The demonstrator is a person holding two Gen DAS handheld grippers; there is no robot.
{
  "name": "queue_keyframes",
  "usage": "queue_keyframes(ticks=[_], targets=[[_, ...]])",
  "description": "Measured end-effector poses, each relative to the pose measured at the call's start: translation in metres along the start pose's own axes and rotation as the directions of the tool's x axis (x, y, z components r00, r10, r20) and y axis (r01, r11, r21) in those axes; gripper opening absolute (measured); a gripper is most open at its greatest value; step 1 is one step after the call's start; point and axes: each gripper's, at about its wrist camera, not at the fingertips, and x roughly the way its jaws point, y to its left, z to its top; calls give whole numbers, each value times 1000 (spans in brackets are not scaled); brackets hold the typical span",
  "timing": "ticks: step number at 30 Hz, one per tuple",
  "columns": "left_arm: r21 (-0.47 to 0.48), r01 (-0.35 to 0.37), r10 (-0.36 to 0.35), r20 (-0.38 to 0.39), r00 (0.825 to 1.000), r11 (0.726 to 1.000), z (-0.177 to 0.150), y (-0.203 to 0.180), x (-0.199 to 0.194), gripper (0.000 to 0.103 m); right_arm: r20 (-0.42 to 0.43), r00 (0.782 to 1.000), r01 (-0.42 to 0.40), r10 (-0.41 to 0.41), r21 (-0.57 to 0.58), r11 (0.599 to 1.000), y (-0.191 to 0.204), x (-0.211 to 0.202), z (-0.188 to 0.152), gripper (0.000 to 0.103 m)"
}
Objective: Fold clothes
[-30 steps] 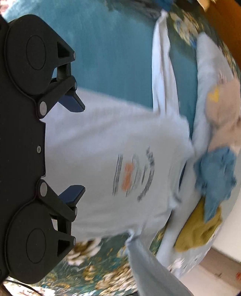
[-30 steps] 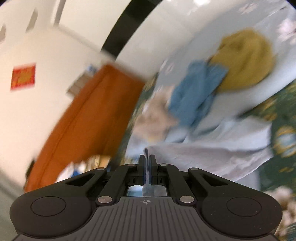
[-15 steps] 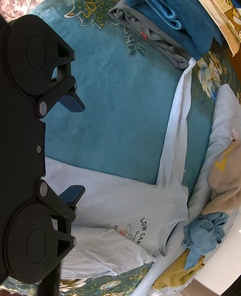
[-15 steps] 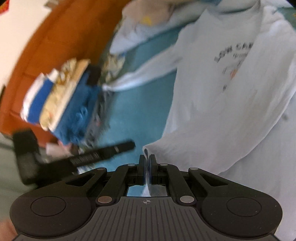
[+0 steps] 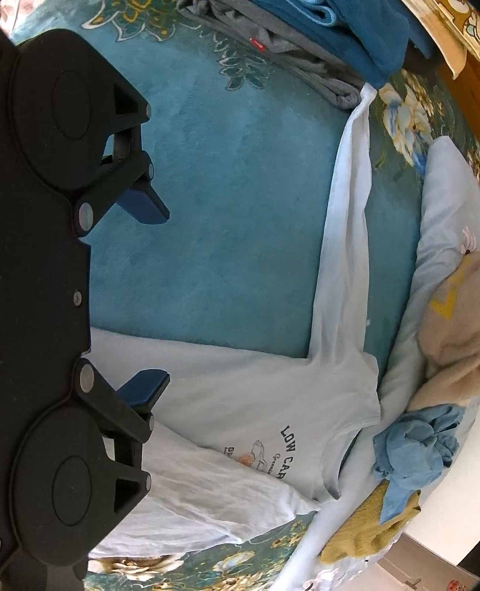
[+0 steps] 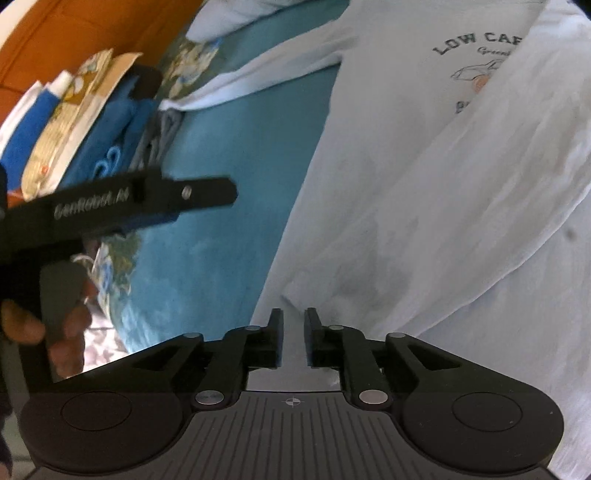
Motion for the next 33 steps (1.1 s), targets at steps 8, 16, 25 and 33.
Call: queue_keyframes(ticks=[8, 16, 25, 33], targets=[[33, 17, -18, 27, 999, 999, 16, -7, -1, 85, 155, 986, 67, -66, -3, 998, -12, -74, 5, 31], [139, 107, -115, 57, 992, 985, 41, -59, 8, 85, 414, 845, 286, -339, 186, 940, -109, -168, 67, 31], [262, 169, -188, 48, 981, 950, 40, -161, 47, 85, 417, 818, 305, -396, 270, 913, -202, -167, 169, 22], [217, 181, -188, 13, 982, 959, 46, -198, 80, 85, 343, 861, 343, -375, 152, 927, -238, -131, 231, 18]])
